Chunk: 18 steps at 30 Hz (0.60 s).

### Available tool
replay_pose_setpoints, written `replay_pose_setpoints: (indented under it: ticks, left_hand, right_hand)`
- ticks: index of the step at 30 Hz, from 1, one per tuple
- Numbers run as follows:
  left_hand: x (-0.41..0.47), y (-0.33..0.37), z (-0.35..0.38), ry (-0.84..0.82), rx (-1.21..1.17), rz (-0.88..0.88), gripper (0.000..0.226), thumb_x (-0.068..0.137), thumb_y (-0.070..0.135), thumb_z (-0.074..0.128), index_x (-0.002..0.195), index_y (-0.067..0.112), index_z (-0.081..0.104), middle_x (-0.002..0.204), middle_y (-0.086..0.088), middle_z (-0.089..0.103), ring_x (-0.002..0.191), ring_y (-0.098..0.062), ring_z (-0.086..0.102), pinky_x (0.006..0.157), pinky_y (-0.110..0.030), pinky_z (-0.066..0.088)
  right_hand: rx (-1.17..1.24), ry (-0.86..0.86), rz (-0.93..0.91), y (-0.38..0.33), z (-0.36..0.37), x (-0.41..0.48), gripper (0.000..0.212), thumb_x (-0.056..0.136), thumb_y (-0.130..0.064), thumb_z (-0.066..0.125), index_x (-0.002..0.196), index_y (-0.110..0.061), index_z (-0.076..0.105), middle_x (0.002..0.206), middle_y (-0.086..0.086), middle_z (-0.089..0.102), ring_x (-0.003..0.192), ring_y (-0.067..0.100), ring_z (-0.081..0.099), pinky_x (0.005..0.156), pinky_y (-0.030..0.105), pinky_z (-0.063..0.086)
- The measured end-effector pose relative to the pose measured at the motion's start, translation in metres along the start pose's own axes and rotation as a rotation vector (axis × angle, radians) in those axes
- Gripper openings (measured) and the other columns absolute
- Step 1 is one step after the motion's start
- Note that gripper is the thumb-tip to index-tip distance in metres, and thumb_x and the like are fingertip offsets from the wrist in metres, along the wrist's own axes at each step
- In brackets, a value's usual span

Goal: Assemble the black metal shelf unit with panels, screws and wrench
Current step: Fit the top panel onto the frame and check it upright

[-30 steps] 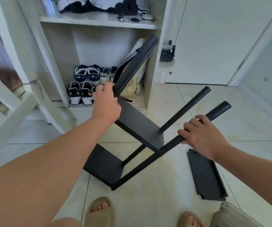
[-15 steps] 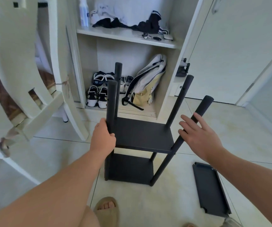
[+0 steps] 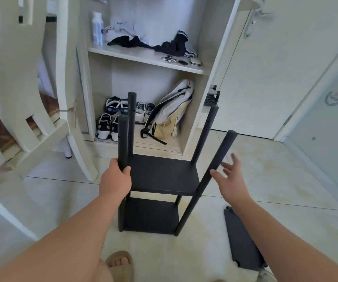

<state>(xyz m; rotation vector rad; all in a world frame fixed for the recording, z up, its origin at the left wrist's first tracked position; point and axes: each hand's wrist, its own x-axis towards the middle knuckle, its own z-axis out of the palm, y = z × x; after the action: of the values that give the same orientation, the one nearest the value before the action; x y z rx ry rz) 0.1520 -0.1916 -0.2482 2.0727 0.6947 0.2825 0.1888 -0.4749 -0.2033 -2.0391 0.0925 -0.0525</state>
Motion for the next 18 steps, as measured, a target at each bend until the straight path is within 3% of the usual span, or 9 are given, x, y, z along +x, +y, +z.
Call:
replay_pose_setpoints:
  ticks: [3,5,7,10,15,18]
  left_hand:
    - [-0.003,0.002,0.0,-0.003,-0.02,-0.018,0.031,0.104,0.025,0.047,0.133,0.012,0.045,0.118,-0.008,0.06,0.11,-0.033,0.06,0.09,-0.044,0.051]
    - [-0.004,0.003,-0.001,-0.005,-0.031,-0.016,0.031,0.105,0.024,0.046,0.133,0.012,0.045,0.116,-0.006,0.059,0.11,-0.033,0.06,0.091,-0.044,0.051]
    - [-0.005,0.003,-0.001,-0.004,-0.038,-0.007,0.031,0.105,0.024,0.046,0.133,0.012,0.045,0.116,-0.007,0.06,0.107,-0.031,0.06,0.09,-0.043,0.051]
    - [-0.006,0.002,-0.002,-0.001,-0.024,-0.004,0.03,0.105,0.023,0.045,0.132,0.012,0.044,0.112,-0.006,0.059,0.101,-0.028,0.06,0.087,-0.043,0.053]
    - [-0.01,0.005,-0.002,0.002,-0.017,-0.024,0.028,0.105,0.023,0.045,0.13,0.012,0.044,0.111,-0.008,0.059,0.096,-0.027,0.058,0.085,-0.042,0.052]
    - [-0.016,0.008,-0.001,-0.019,-0.065,-0.074,0.033,0.104,0.023,0.048,0.134,0.011,0.041,0.121,-0.011,0.059,0.1,-0.026,0.057,0.087,-0.041,0.05]
  right_hand:
    - [0.02,-0.113,0.044,0.013,0.014,0.002,0.055,0.101,-0.019,0.059,0.15,-0.026,0.034,0.143,-0.003,0.053,0.133,0.019,0.051,0.103,0.036,0.046]
    - [0.03,-0.053,0.062,0.016,0.018,0.002,0.041,0.104,-0.018,0.054,0.142,-0.021,0.042,0.133,-0.003,0.057,0.113,0.014,0.061,0.083,0.024,0.047]
    - [-0.003,0.017,0.045,0.016,0.017,0.004,0.028,0.105,-0.019,0.051,0.132,-0.019,0.05,0.126,0.0,0.061,0.1,0.013,0.063,0.071,0.023,0.045]
    - [-0.026,0.04,0.016,0.023,0.018,0.003,0.024,0.105,-0.021,0.051,0.129,-0.019,0.052,0.124,0.001,0.063,0.106,0.023,0.063,0.08,0.031,0.047]
    - [0.017,0.064,0.035,0.025,0.02,-0.001,0.026,0.105,-0.023,0.051,0.131,-0.024,0.051,0.127,0.0,0.063,0.109,0.024,0.064,0.097,0.044,0.054]
    - [-0.004,0.065,0.042,0.027,0.017,-0.005,0.034,0.105,-0.024,0.051,0.139,-0.022,0.05,0.131,-0.002,0.06,0.11,0.022,0.062,0.094,0.038,0.052]
